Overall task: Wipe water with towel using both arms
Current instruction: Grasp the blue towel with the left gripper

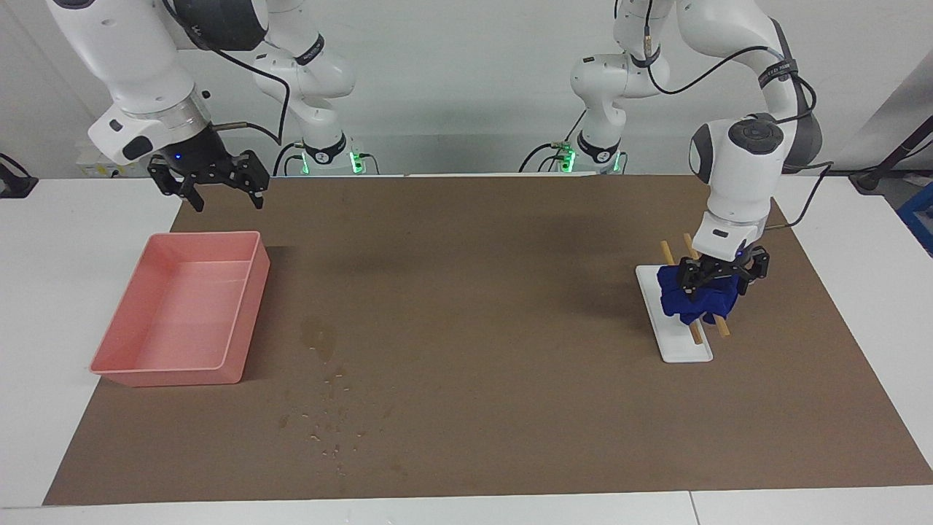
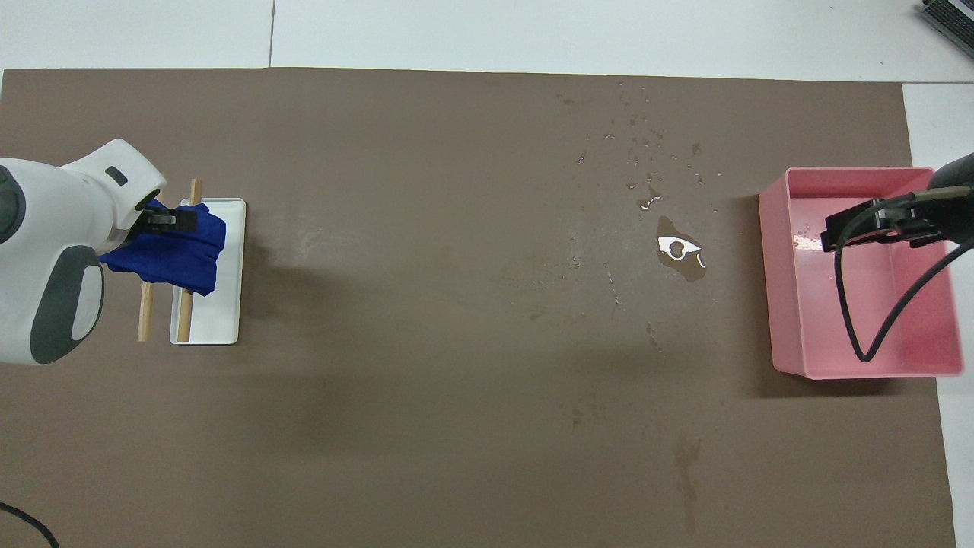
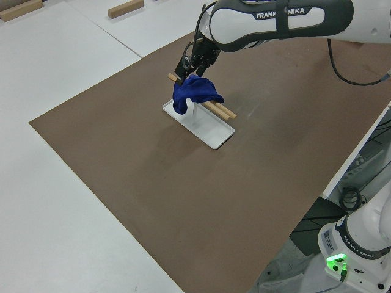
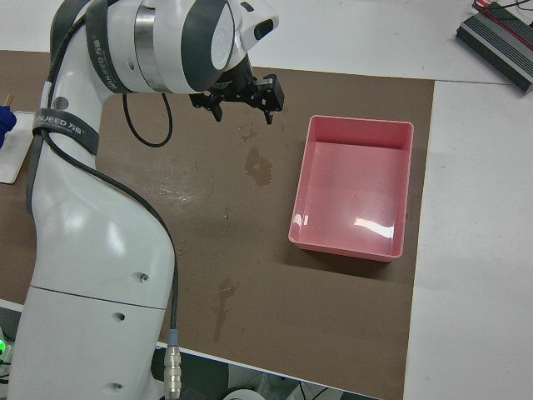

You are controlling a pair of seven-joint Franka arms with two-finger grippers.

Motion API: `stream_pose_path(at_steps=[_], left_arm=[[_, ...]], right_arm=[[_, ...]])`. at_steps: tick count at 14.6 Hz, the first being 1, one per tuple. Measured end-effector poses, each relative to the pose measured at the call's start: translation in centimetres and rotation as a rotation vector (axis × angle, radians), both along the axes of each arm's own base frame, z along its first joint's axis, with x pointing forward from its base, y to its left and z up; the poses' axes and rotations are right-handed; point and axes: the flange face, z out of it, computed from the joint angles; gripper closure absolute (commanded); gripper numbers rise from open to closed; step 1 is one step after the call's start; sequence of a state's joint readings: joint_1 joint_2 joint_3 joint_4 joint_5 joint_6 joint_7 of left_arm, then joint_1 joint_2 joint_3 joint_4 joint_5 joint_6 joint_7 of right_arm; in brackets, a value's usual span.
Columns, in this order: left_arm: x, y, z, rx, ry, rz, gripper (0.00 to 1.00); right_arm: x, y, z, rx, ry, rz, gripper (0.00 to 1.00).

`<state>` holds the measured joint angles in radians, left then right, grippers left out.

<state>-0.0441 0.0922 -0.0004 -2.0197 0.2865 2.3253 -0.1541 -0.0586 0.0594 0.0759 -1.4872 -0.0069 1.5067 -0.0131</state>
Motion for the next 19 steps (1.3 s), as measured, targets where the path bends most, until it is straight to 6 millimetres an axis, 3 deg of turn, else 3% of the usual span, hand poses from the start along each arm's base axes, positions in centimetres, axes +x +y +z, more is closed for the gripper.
stream_pose_path(at_steps=[4, 5, 11, 14, 17, 19], left_arm=[[-0.3, -0.3, -0.4, -0.004, 0.0, 0.034, 0.91], [-0.3, -0.3, -0.4, -0.004, 0.001, 0.036, 1.0], [-0.4, -0.2, 0.3, 0.002, 0.0, 0.039, 1.0], [-0.1, -0.3, 2.4, 0.013, 0.062, 0.08, 1.0], [0.4, -0.6, 5.1, -0.119, 0.103, 0.171, 1.0], [0.2, -0.8, 6.1, -0.309, 0.159, 0.285, 1.0]], right_arm=[[0.0, 0.0, 0.0, 0.0, 0.0, 0.0, 0.0], [0.0, 0.0, 0.0, 0.0, 0.0, 0.0, 0.0], [0.0, 0.0, 0.0, 0.0, 0.0, 0.0, 0.0], [0.0, 0.0, 0.0, 0.0, 0.0, 0.0, 0.0], [0.0, 0.0, 0.0, 0.0, 0.0, 0.0, 0.0], [0.0, 0.0, 0.0, 0.0, 0.0, 0.0, 0.0]])
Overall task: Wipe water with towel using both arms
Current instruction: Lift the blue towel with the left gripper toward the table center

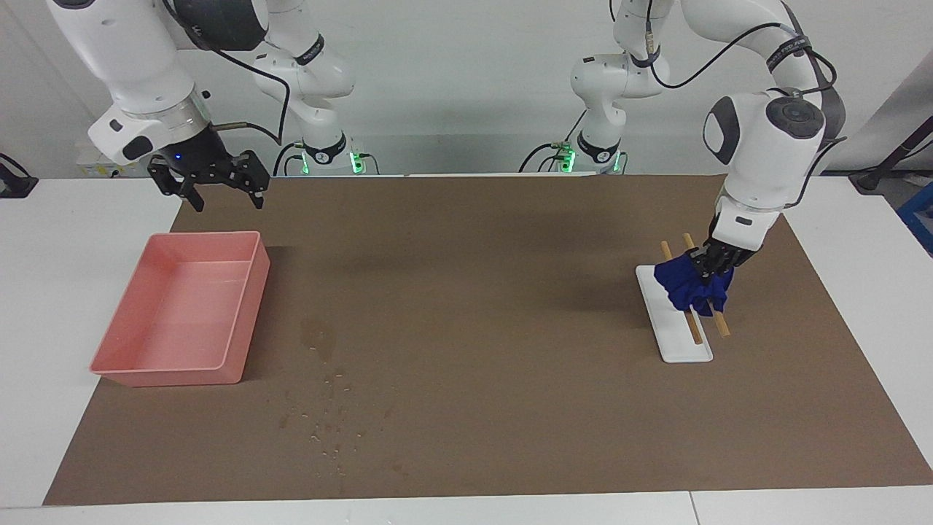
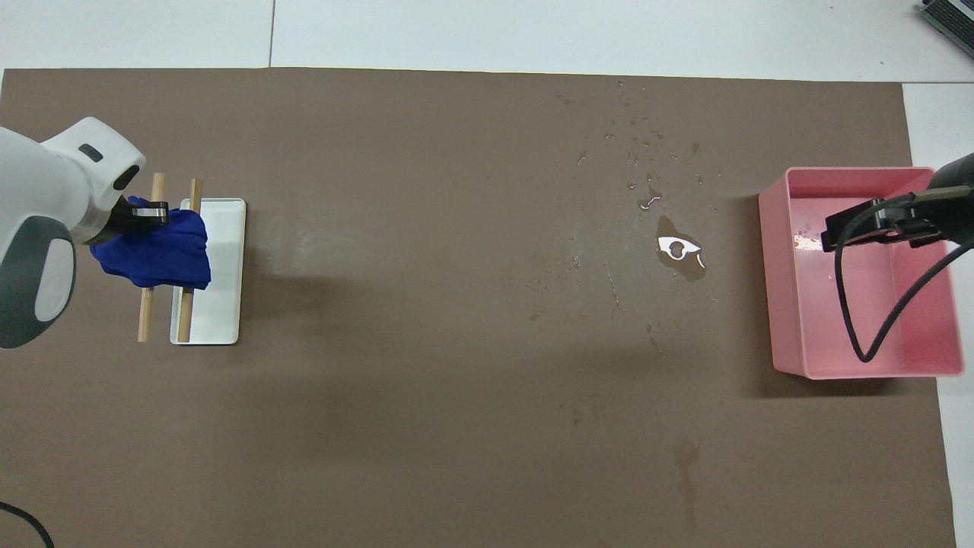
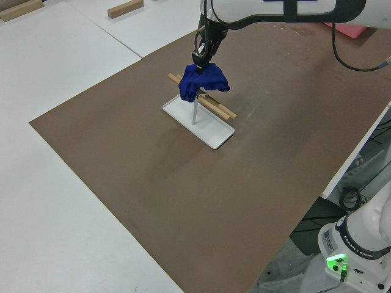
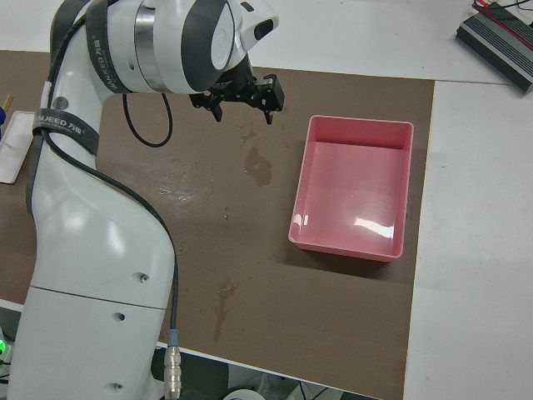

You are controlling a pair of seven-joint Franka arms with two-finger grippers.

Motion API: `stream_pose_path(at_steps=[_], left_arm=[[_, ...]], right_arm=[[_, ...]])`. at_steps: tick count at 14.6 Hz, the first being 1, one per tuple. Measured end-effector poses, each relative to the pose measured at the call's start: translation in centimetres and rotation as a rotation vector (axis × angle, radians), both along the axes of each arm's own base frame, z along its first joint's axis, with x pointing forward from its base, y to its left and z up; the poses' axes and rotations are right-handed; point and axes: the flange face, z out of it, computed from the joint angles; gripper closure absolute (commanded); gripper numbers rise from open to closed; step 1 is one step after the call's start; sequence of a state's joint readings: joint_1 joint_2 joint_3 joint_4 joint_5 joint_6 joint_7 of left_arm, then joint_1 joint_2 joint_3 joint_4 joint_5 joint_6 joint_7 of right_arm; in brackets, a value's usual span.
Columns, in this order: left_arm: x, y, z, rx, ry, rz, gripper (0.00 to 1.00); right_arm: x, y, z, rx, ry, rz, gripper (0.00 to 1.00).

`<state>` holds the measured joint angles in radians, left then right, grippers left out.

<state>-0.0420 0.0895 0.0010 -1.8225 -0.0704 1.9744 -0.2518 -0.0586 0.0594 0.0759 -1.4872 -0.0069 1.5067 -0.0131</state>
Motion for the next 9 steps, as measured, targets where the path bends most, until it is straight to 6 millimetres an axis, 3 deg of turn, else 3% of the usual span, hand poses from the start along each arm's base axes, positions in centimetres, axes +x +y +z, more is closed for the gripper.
stream_pose_path(at_steps=[4, 9], left_arm=[[0.0, 0.3, 1.2, -0.319, 0.09, 0.363, 1.0], [-0.5, -5.6, 2.5, -0.566, 0.312, 0.726, 1.0]], right_arm=[[0.0, 0.0, 0.0, 0.0, 0.0, 0.0, 0.0], [0.0, 0.0, 0.0, 0.0, 0.0, 0.0, 0.0]])
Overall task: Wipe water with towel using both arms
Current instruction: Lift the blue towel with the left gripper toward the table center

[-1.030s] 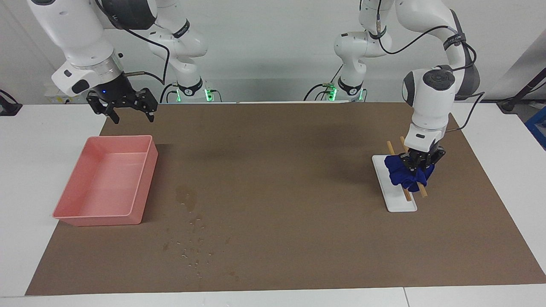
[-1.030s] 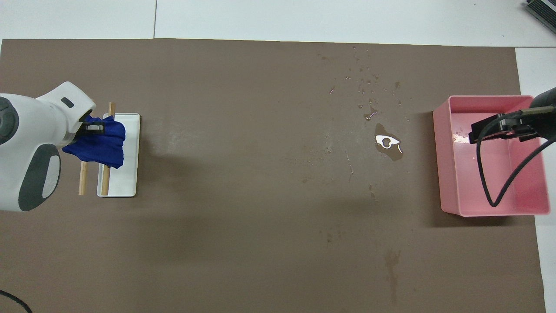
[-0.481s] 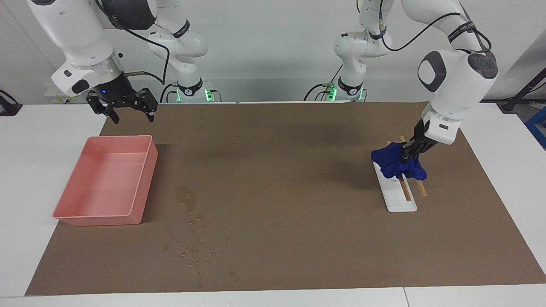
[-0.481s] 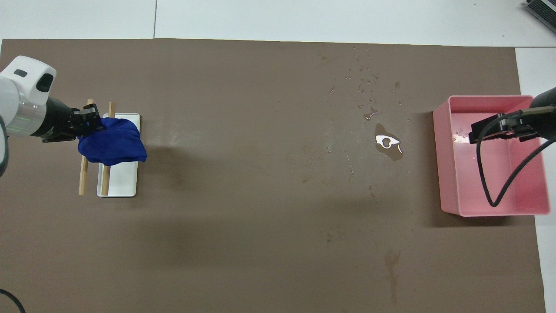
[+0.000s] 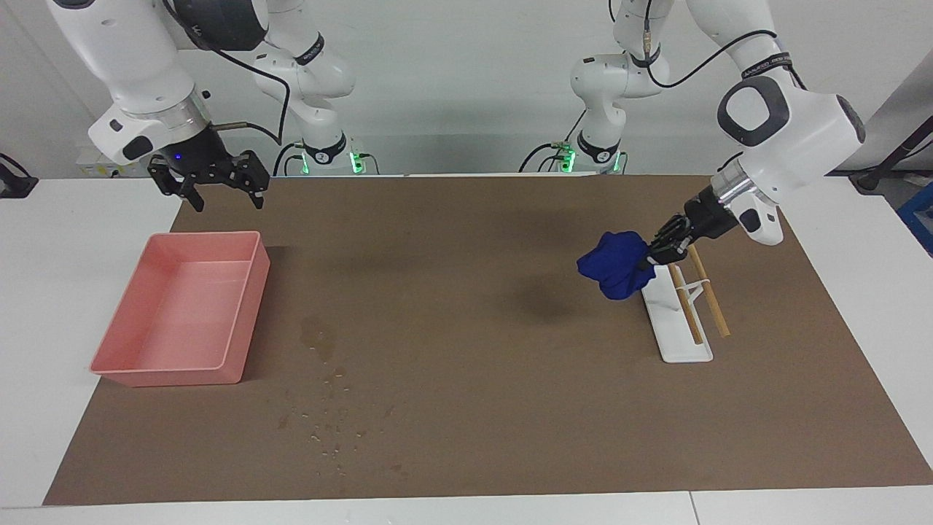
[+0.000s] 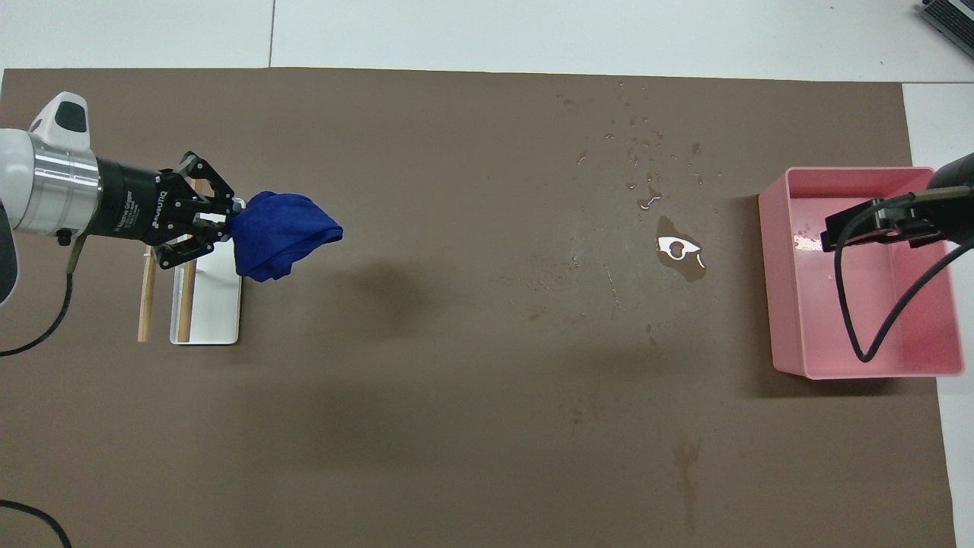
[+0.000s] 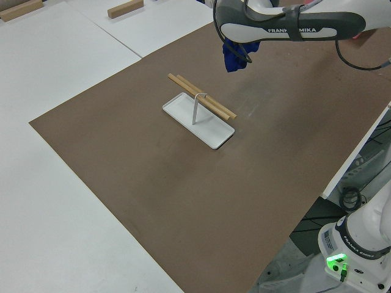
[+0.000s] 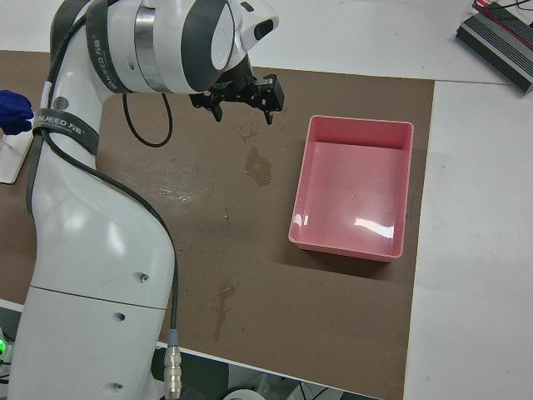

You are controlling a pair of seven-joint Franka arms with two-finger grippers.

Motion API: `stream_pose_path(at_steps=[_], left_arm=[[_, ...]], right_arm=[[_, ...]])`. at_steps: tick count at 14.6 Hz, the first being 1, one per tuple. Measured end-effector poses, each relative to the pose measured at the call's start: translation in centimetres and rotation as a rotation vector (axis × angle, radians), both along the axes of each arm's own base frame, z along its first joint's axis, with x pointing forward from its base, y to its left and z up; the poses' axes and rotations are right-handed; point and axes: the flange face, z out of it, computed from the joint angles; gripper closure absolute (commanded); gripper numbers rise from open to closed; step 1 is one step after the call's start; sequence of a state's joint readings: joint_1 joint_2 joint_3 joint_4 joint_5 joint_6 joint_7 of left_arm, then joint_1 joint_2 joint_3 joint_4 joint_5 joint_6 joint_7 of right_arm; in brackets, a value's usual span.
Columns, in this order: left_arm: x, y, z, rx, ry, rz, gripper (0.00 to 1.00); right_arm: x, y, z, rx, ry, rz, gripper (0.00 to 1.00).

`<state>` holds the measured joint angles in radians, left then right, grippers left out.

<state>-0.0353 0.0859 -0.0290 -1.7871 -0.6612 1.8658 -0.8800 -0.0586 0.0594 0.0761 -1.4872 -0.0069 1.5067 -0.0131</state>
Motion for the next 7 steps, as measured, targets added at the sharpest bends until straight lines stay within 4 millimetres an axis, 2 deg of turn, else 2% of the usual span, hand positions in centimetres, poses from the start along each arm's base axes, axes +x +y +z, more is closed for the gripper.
stream_pose_path(at_steps=[3, 7], left_arm=[[-0.4, -1.9, 3.0, -0.114, 0.093, 0.165, 1.0], [-1.9, -3.9, 7.3, -0.197, 0.129, 0.226, 1.0]], right_arm=[[0.0, 0.0, 0.0, 0.0, 0.0, 0.0, 0.0], [0.0, 0.0, 0.0, 0.0, 0.0, 0.0, 0.0]])
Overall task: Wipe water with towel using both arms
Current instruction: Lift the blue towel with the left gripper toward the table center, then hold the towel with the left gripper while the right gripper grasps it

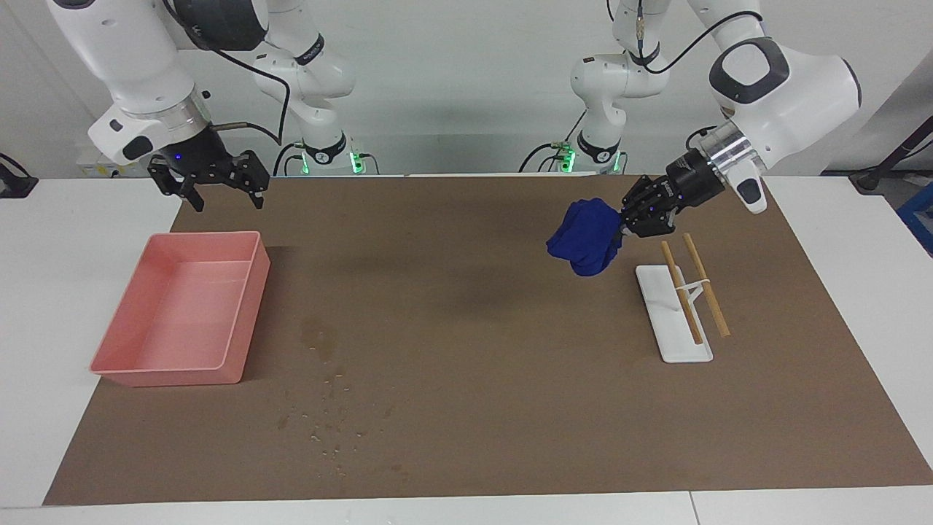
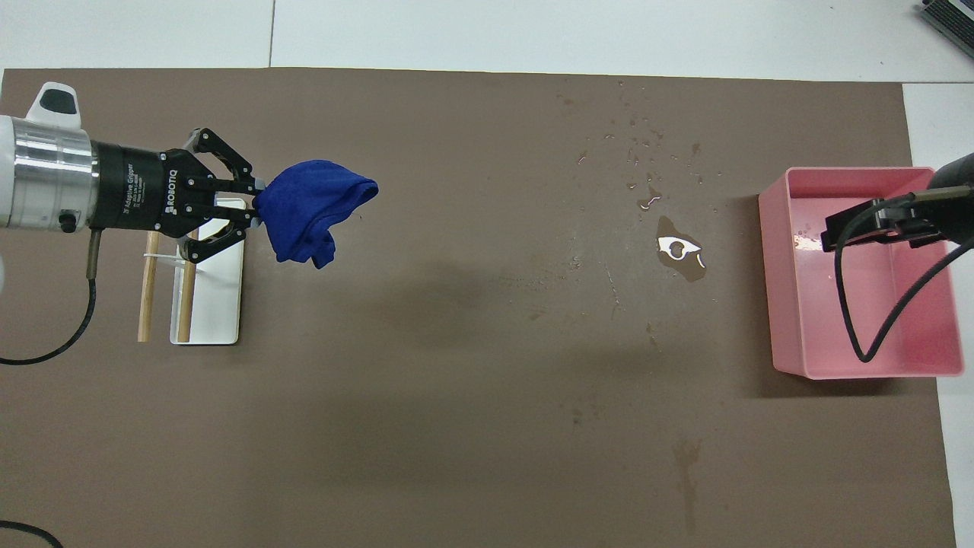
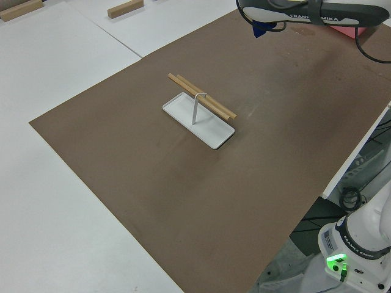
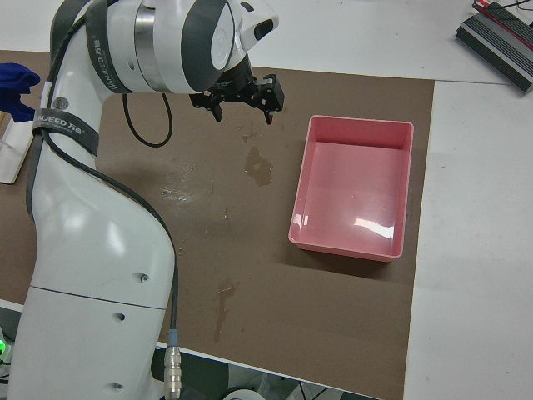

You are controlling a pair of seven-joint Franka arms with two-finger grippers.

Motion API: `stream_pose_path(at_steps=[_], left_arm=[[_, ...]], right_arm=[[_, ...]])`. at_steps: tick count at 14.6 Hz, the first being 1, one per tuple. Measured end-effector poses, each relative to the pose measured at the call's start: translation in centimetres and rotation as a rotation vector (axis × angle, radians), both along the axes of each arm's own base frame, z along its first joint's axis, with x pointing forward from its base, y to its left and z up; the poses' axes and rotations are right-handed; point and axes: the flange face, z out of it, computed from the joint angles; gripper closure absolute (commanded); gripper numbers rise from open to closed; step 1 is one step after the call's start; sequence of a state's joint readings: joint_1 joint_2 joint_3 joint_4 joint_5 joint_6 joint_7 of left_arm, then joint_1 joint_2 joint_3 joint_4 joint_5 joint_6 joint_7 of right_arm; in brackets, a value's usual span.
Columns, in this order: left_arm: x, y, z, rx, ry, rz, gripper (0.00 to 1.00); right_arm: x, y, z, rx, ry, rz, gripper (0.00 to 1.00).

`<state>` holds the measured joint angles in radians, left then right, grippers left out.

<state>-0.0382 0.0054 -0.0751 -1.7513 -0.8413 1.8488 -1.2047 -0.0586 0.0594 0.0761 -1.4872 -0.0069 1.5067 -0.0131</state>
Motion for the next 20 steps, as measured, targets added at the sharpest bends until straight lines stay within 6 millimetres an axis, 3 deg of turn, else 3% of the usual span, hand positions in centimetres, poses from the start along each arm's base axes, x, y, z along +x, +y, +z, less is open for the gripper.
stream_pose_path(at_steps=[3, 5, 11, 15, 17, 20], left_arm=[[-1.1, -0.4, 2.1, -0.059, 0.009, 0.035, 1.0], [-1.6, -1.8, 1.3, -0.059, 0.021, 0.037, 1.0], [-2.9, -8.9, -1.5, -0.053, 0.027, 0.145, 1.0], [-3.2, -9.2, -2.1, -0.062, 0.019, 0.222, 1.0], [-3.7, -10.4, -2.3, -0.067, 0.013, 0.252, 1.0], [-4.0, -11.2, -2.6, -0.067, 0.017, 0.258, 1.0]], right_arm=[[0.0, 0.0, 0.0, 0.0, 0.0, 0.0, 0.0], [0.0, 0.0, 0.0, 0.0, 0.0, 0.0, 0.0], [0.0, 0.0, 0.0, 0.0, 0.0, 0.0, 0.0], [-0.1, 0.0, 0.0, 0.0, 0.003, 0.001, 0.0], [-0.7, 0.2, 0.6, 0.001, 0.015, 0.004, 0.0], [-1.4, 2.3, 2.2, 0.059, -0.037, 0.047, 0.0]])
